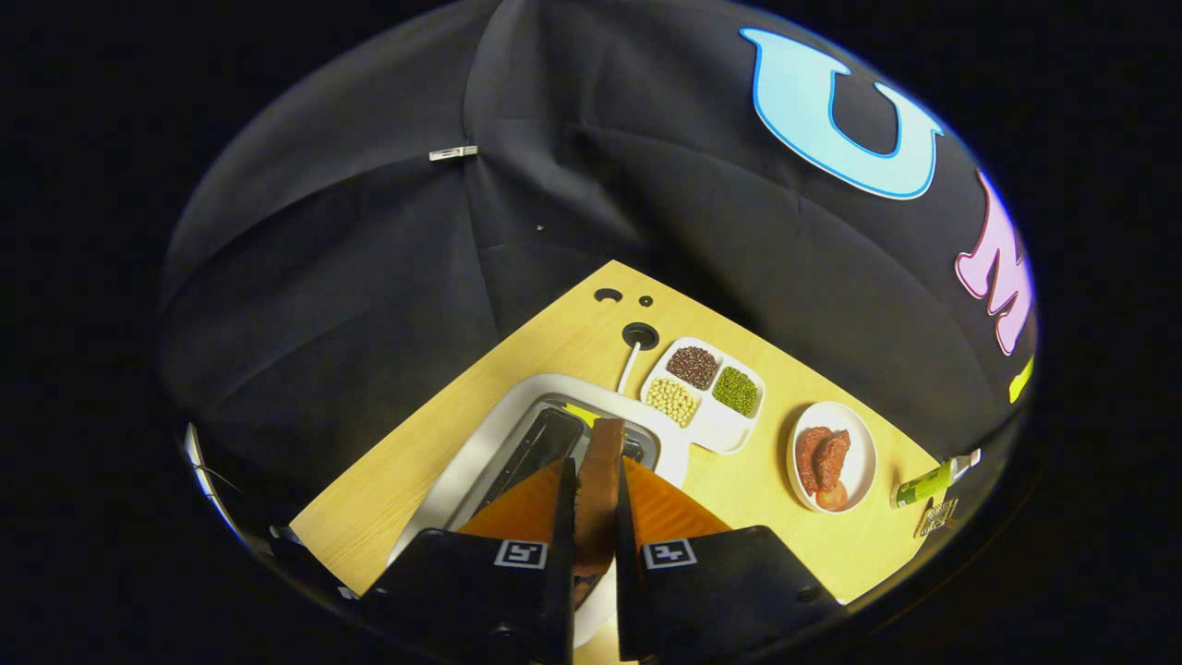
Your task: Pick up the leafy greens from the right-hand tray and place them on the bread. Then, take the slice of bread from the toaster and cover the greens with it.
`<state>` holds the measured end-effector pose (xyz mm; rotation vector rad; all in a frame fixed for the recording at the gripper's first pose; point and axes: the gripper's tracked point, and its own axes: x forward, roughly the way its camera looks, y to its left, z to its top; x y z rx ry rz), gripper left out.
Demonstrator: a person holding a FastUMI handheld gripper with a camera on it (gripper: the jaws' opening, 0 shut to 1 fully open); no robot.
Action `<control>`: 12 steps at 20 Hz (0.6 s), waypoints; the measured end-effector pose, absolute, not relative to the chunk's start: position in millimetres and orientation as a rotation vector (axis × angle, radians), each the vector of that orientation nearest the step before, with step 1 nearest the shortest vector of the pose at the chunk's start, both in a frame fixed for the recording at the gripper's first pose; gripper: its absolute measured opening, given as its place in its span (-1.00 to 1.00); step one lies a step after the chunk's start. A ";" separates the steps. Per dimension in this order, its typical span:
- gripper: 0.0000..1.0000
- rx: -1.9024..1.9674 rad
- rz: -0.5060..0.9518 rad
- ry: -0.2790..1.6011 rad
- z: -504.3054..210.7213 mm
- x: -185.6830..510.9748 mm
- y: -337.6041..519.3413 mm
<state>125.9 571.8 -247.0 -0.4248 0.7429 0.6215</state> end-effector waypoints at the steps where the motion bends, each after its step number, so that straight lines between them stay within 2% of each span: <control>1: -0.55 -0.422 0.624 0.750 -247.7 127.3 570.3; 8: -0.73 -0.342 0.703 0.776 -224.2 124.0 572.5; 12: -0.73 -0.318 0.741 0.728 -189.3 124.5 567.0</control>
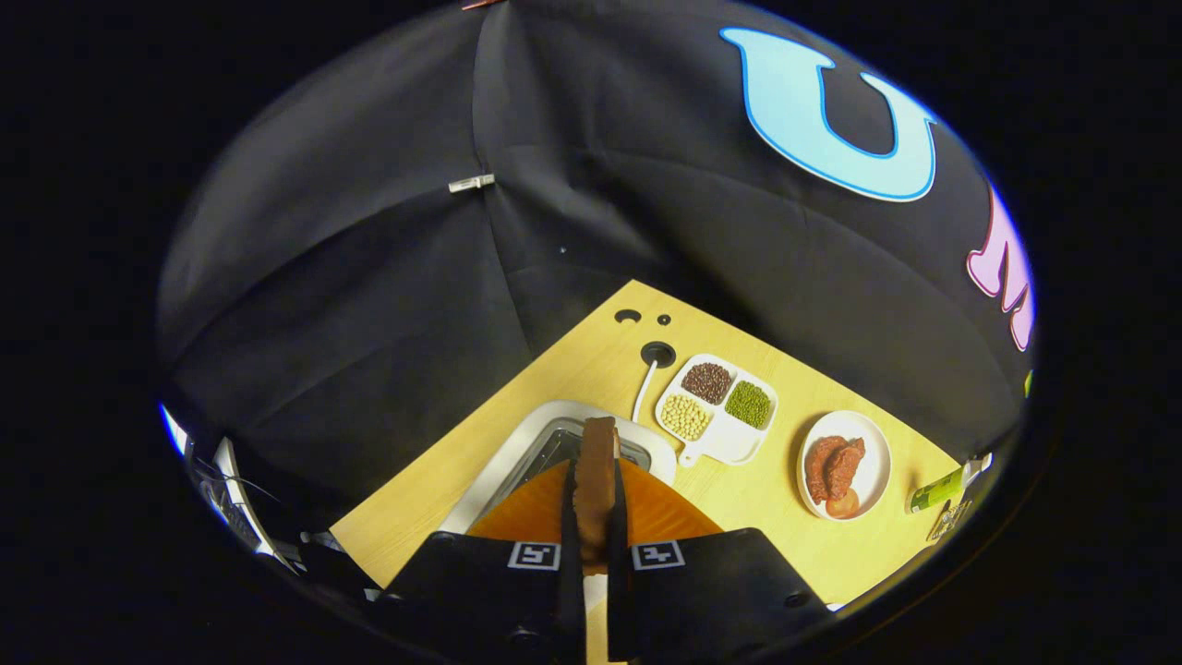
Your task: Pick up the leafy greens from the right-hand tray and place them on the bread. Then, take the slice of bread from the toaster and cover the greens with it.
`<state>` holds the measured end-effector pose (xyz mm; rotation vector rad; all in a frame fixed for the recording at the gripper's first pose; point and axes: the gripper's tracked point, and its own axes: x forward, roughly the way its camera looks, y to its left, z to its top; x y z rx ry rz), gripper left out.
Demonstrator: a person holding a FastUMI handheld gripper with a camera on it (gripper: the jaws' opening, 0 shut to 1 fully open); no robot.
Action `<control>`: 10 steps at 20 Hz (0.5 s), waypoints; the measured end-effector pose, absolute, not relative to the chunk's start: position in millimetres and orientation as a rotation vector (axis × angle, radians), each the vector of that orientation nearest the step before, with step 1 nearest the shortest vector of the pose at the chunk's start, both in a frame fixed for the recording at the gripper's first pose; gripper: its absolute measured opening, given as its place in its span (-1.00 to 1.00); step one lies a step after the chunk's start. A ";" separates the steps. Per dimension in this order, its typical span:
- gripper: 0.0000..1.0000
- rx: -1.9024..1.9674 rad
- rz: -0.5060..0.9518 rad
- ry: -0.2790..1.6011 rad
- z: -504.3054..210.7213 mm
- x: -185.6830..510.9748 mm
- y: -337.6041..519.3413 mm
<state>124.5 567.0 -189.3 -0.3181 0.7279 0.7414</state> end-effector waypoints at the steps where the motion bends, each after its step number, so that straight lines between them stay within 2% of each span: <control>1: -0.73 -0.306 0.749 0.720 -180.4 122.9 563.9; 10: -0.73 -0.154 0.737 0.648 -98.1 118.4 490.2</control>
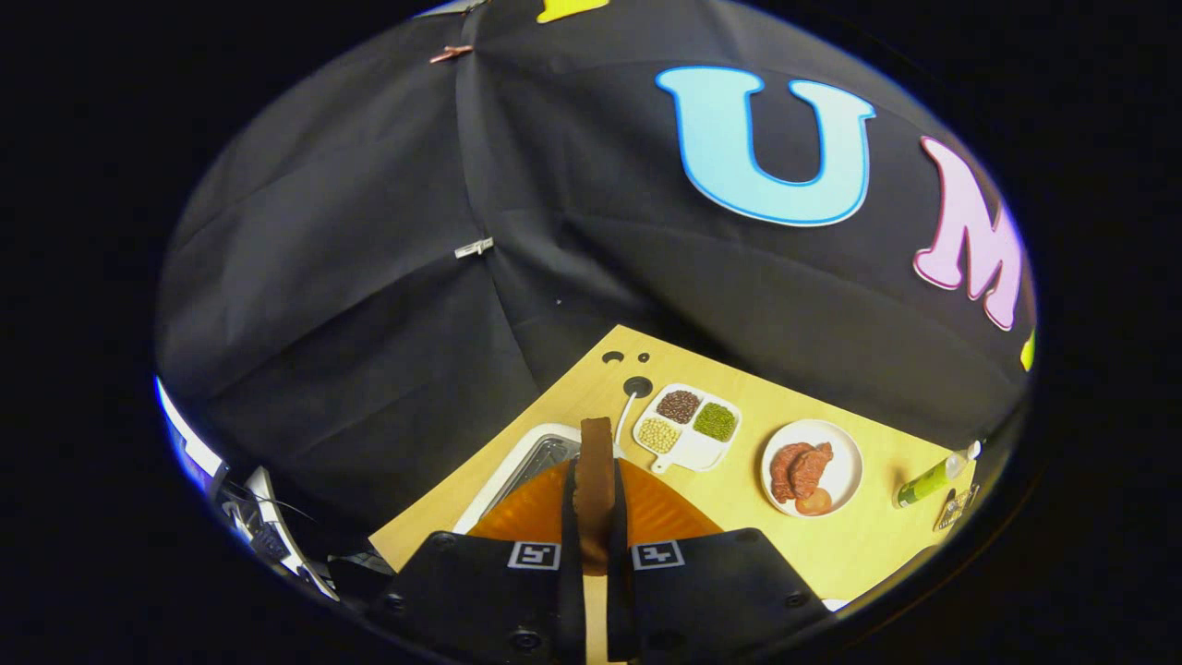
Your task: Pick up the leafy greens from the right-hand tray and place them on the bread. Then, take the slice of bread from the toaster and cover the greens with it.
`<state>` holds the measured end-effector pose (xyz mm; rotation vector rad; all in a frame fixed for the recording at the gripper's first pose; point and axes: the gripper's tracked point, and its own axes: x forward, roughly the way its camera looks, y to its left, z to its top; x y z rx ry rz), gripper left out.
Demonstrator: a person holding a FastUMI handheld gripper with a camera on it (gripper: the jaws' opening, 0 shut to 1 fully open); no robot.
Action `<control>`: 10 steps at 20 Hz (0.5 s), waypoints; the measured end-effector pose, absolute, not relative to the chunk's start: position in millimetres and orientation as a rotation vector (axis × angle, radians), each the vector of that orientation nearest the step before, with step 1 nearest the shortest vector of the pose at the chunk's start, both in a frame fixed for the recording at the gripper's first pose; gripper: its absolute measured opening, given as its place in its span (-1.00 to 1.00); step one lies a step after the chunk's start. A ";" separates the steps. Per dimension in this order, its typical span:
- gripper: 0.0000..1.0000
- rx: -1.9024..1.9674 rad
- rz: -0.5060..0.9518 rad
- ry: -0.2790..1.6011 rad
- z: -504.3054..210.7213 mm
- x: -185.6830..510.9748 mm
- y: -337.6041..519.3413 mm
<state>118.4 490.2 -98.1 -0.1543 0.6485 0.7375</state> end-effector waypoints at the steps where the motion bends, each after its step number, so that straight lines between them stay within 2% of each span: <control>1: -0.73 -0.131 0.725 0.647 -92.8 118.7 474.6; 5: -0.73 -0.060 0.658 0.675 -99.4 116.5 407.3; 10: -0.73 0.088 0.595 0.805 -156.9 91.9 345.8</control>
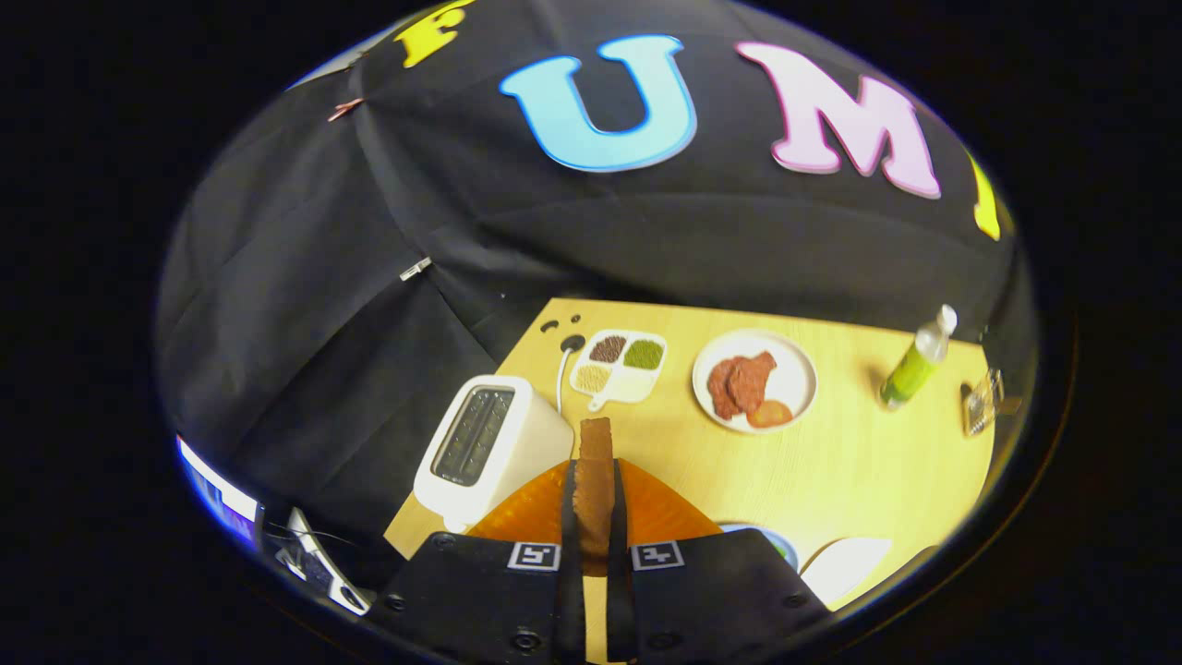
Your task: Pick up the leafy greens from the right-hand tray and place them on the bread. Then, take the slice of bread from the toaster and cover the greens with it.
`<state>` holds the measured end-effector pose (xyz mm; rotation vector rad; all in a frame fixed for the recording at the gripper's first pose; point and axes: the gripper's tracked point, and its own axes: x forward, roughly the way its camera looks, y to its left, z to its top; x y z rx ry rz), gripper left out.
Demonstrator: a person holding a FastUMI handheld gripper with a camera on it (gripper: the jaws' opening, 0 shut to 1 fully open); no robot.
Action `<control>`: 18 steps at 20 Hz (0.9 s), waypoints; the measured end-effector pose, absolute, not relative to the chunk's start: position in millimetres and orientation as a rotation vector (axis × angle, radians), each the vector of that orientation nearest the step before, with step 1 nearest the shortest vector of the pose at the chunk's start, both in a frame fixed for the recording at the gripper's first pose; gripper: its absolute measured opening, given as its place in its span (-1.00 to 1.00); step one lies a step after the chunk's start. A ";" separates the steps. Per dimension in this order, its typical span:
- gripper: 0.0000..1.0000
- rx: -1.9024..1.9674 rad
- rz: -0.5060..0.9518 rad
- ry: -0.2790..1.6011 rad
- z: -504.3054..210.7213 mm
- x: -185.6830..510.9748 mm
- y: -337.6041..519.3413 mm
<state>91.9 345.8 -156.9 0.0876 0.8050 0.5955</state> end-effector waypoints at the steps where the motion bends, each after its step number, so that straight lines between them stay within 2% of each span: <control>1: -0.73 0.117 0.585 0.828 -169.4 87.1 336.8; 10: -0.73 0.259 0.502 0.934 -255.6 65.0 258.6; 18: -0.73 0.322 0.435 0.928 -306.5 68.8 213.9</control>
